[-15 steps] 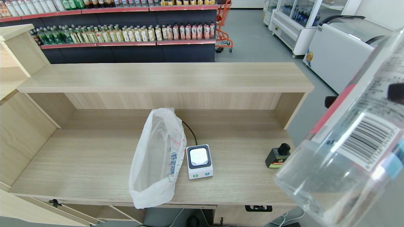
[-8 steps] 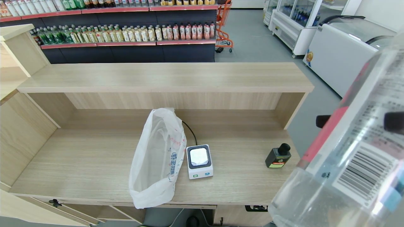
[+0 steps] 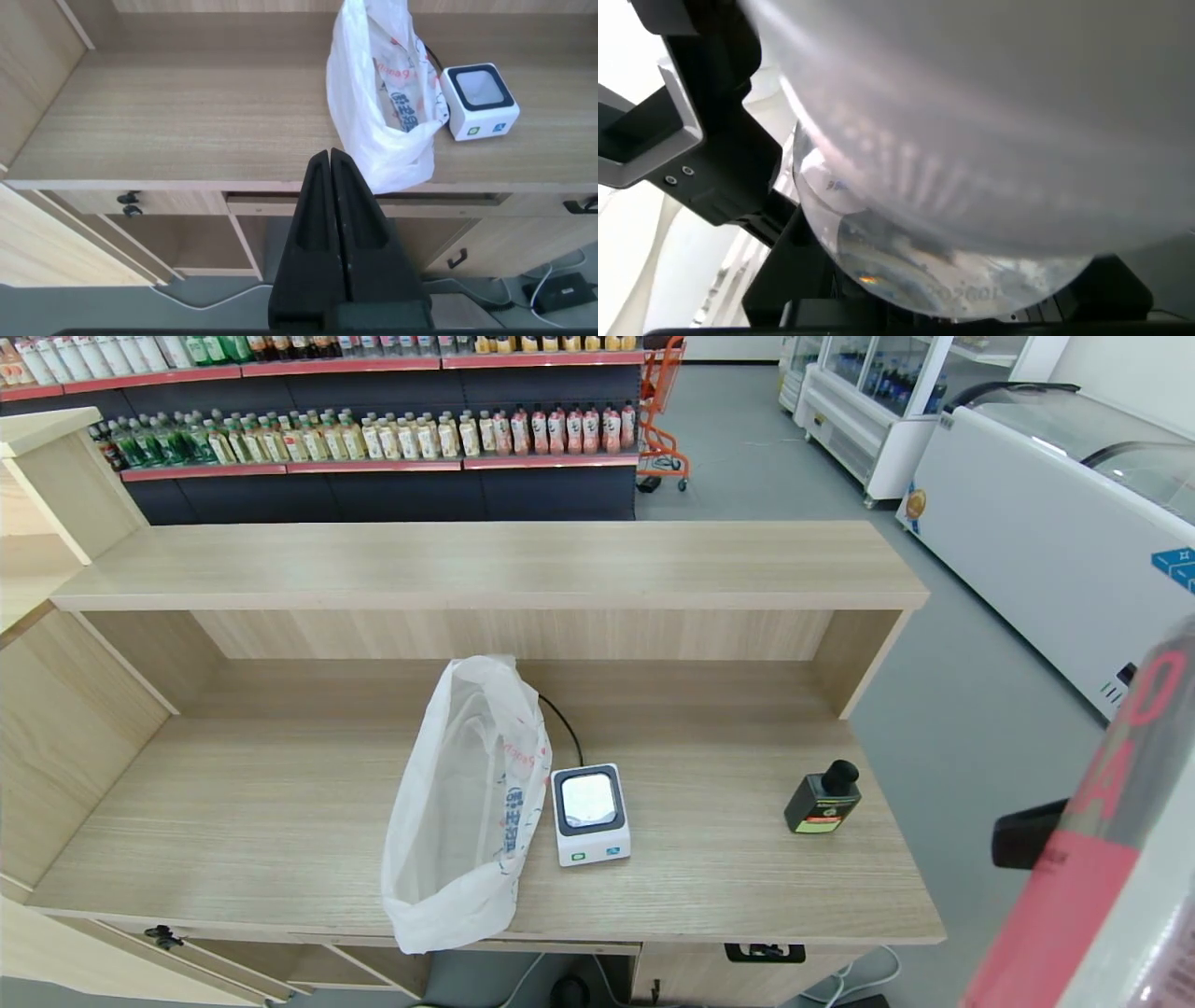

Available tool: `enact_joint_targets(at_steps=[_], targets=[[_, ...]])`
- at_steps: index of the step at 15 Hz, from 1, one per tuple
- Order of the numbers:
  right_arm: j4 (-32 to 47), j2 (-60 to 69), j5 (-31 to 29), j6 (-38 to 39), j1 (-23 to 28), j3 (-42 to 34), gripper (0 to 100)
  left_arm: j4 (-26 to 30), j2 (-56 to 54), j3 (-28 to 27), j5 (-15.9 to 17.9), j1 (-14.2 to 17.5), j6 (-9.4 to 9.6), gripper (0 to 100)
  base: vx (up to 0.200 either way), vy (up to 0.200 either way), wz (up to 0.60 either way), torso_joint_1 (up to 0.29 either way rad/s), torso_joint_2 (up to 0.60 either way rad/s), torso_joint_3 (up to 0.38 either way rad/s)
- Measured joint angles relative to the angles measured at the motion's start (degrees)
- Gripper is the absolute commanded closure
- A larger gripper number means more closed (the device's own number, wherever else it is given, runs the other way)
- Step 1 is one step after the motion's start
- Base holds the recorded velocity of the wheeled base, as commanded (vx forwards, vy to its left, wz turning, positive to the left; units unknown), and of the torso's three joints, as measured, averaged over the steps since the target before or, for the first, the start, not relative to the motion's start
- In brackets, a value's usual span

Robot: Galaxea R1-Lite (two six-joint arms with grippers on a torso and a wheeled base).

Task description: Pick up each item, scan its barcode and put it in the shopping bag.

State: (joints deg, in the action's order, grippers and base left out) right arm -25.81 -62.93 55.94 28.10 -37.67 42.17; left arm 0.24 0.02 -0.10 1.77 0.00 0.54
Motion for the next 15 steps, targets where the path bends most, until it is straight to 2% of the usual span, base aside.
enact_joint_targets(at_steps=[6, 15], targets=[[-5.41, -1.65, -0.05, -2.22, 0.3, 0.35, 100, 0.0, 0.0, -0.01, 0.0, 0.0, -0.02, 100, 0.0, 0.0, 0.0, 0.0, 0.0, 0.0], [-5.32, -2.51, -0.16, -3.17, 2.08, 0.05, 100, 0.02, 0.0, -0.01, 0.0, 0.0, 0.0, 100, 0.0, 0.0, 0.0, 0.0, 0.0, 0.0]])
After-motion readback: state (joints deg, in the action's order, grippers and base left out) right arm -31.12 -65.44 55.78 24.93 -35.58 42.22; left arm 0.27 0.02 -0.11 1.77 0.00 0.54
